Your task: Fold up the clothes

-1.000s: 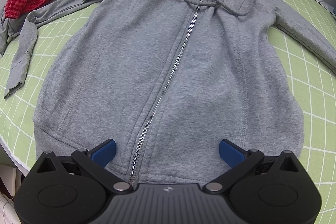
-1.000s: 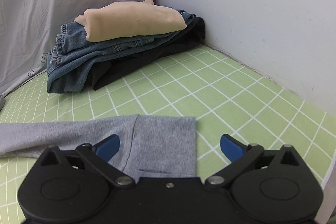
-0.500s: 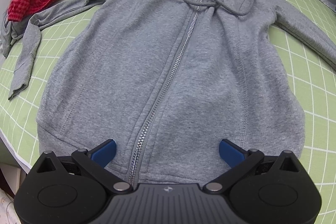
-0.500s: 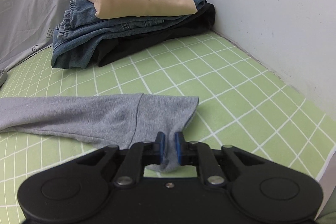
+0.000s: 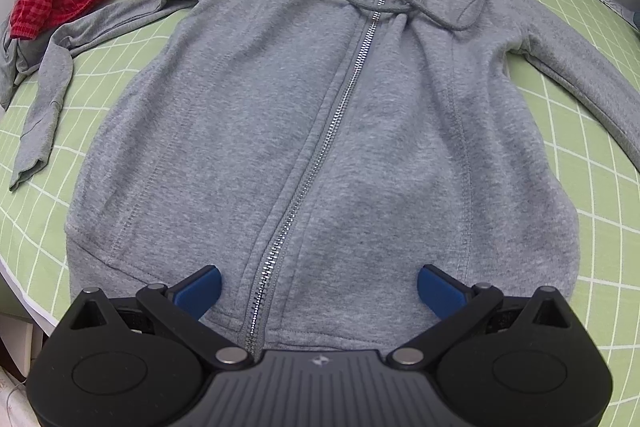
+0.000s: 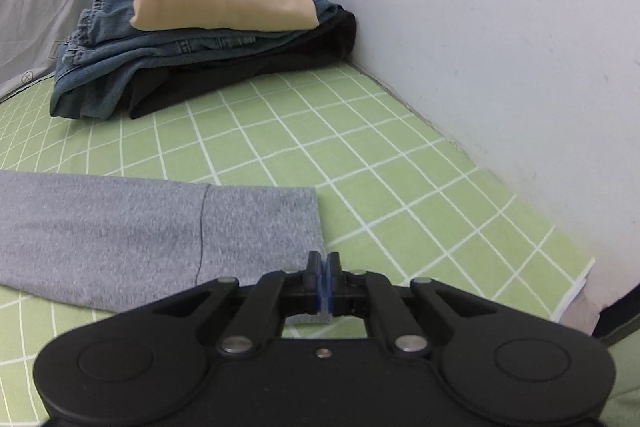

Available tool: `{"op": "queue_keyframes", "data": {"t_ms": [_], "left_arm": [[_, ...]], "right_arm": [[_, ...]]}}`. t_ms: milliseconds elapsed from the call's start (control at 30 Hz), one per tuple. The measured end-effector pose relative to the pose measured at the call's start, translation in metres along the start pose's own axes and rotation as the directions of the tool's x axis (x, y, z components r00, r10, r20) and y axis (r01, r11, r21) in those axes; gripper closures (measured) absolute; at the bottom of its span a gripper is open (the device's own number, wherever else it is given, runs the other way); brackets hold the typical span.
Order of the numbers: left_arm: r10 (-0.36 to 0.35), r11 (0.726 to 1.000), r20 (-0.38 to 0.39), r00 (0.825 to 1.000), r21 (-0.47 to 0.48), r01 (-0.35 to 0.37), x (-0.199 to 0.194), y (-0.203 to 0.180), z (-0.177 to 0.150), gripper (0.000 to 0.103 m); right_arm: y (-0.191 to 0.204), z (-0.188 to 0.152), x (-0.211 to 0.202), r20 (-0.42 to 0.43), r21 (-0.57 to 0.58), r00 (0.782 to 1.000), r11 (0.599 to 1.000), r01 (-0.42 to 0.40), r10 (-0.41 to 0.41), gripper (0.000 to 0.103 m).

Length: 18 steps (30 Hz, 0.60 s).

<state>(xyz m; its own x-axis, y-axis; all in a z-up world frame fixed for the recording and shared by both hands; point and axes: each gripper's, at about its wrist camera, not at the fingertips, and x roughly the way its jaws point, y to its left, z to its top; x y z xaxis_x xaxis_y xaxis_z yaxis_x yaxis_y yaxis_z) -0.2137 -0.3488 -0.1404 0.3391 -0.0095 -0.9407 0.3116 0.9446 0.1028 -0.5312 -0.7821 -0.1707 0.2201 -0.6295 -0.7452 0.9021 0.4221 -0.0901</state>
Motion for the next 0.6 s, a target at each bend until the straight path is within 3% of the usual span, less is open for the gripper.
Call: {"op": "queue_keyframes", "data": {"t_ms": [67, 200, 267, 400, 433, 467, 500, 600], "left_arm": [[-0.004, 1.000, -0.004, 1.000, 0.007, 0.004, 0.001, 0.000, 0.002, 0.000], [-0.034, 0.999, -0.030, 0.999, 0.039, 0.035, -0.002, 0.002, 0.006, 0.000], [-0.055, 0.998, -0.012, 0.998, 0.015, 0.055, -0.009, 0.010, 0.006, 0.000], [-0.109, 0.992, 0.047, 0.993, -0.053, 0.112, -0.027, 0.038, 0.005, 0.000], [-0.109, 0.992, 0.065, 0.992, -0.064, 0.113, -0.033, 0.045, 0.003, 0.000], [-0.098, 0.992, 0.076, 0.992, -0.073, 0.104, -0.037, 0.052, 0.001, 0.000], [-0.085, 0.993, 0.083, 0.993, -0.081, 0.091, -0.041, 0.061, 0.000, 0.000], [-0.048, 0.991, 0.103, 0.993, -0.117, 0.060, -0.046, 0.095, 0.002, 0.000]], "right_arm": [[0.000, -0.004, 0.000, 0.004, -0.039, 0.999, 0.999, 0.037, -0.037, 0.103], [-0.002, 0.001, -0.005, -0.023, -0.020, 0.999, 0.999, 0.033, -0.034, 0.096], [0.001, 0.004, -0.012, -0.021, 0.006, 1.000, 1.000, 0.023, -0.023, 0.070], [0.038, 0.005, -0.033, 0.026, -0.015, 0.999, 0.999, -0.031, 0.031, 0.051], [0.050, 0.004, -0.040, 0.042, -0.019, 0.997, 0.998, -0.066, 0.067, 0.040], [0.062, 0.003, -0.045, 0.057, -0.020, 0.993, 0.994, -0.106, 0.107, 0.017], [0.078, 0.000, -0.053, 0.080, -0.031, 0.984, 0.987, -0.159, 0.161, 0.003], [0.131, -0.011, -0.078, 0.132, -0.100, 0.940, 0.948, -0.302, 0.314, 0.000]]}}
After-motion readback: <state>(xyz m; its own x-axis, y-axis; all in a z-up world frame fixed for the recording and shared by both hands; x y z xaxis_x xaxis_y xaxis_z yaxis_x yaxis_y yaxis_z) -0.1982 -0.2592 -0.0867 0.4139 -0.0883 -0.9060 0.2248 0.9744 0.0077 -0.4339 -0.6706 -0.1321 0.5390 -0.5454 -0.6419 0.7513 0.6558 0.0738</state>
